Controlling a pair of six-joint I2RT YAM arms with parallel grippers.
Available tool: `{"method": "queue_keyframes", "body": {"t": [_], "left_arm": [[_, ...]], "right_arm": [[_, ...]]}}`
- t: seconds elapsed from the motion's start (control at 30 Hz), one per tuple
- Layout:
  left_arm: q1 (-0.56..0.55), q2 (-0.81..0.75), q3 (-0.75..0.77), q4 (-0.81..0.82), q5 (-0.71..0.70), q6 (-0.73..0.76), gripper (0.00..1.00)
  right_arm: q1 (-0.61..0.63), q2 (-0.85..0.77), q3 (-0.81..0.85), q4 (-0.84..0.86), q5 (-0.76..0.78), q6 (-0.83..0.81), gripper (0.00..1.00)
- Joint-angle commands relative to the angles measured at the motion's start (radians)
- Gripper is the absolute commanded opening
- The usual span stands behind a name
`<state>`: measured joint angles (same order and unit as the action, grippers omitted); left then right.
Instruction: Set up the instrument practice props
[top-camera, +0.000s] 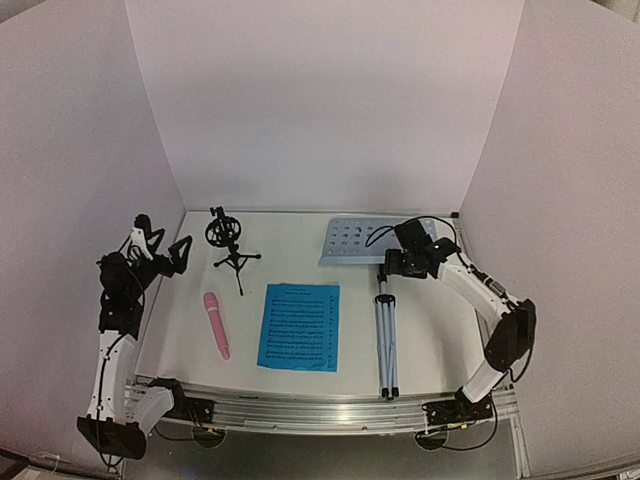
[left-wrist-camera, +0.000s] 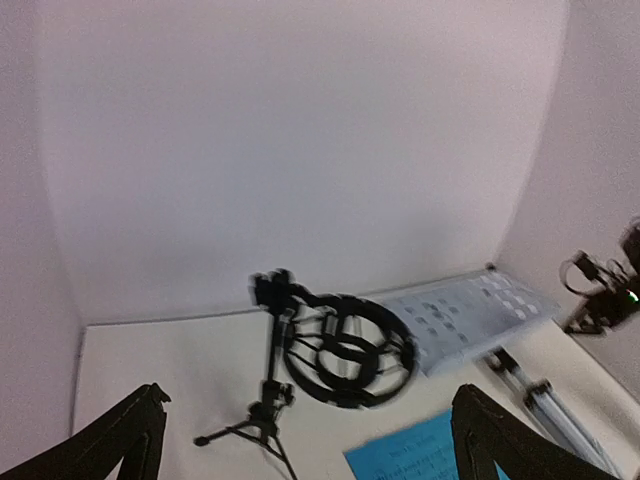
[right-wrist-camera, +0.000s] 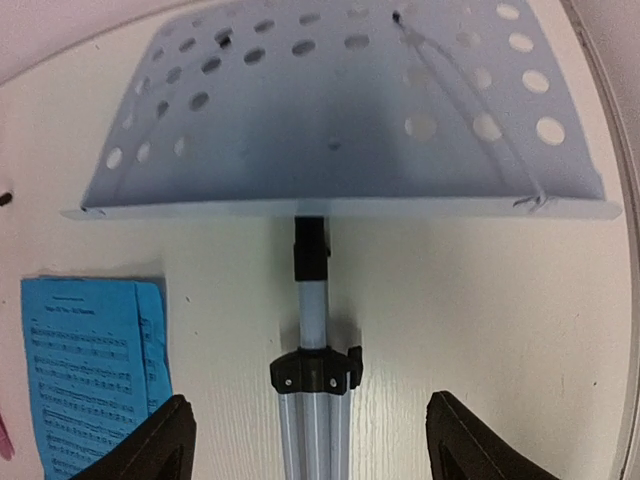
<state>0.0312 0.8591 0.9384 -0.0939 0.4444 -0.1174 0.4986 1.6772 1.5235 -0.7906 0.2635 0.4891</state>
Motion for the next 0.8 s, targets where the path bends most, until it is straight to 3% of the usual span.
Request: {"method": "queue_keyframes", "body": {"t": [0.0, 0.07, 0.13, 0.43, 0.57, 0.77], "left_arm": [[-0.178, 0.010, 0.116, -0.279, 0.304, 0.251, 1.00], [-0.314, 0.062, 0.160, -0.412, 0.271, 0.378, 1.00], [-0.393, 0.116, 0.178, -0.456, 0.247, 0.410, 1.00], [-0.573, 0.242, 0.068, -0.250, 0.271, 0.456, 1.00], [-0.592, 0.246, 0.015, -0.120, 0.290, 0.397, 1.00], [-0.594, 0.236, 0.001, -0.110, 0.260, 0.394, 1.00]], "right_arm": [[0.021, 0.108, 0.069, -0.095, -0.011, 0.089, 0.72], [0.023, 0.159, 0.100, -0.095, -0.039, 0.090, 0.69], [0.026, 0.216, 0.141, -0.097, -0.040, 0.084, 0.65], [0.031, 0.354, 0.184, -0.085, 0.090, 0.054, 0.52], [0.057, 0.390, 0.158, -0.009, 0.194, 0.041, 0.49], [0.066, 0.376, 0.053, 0.179, 0.234, 0.042, 0.47]]}}
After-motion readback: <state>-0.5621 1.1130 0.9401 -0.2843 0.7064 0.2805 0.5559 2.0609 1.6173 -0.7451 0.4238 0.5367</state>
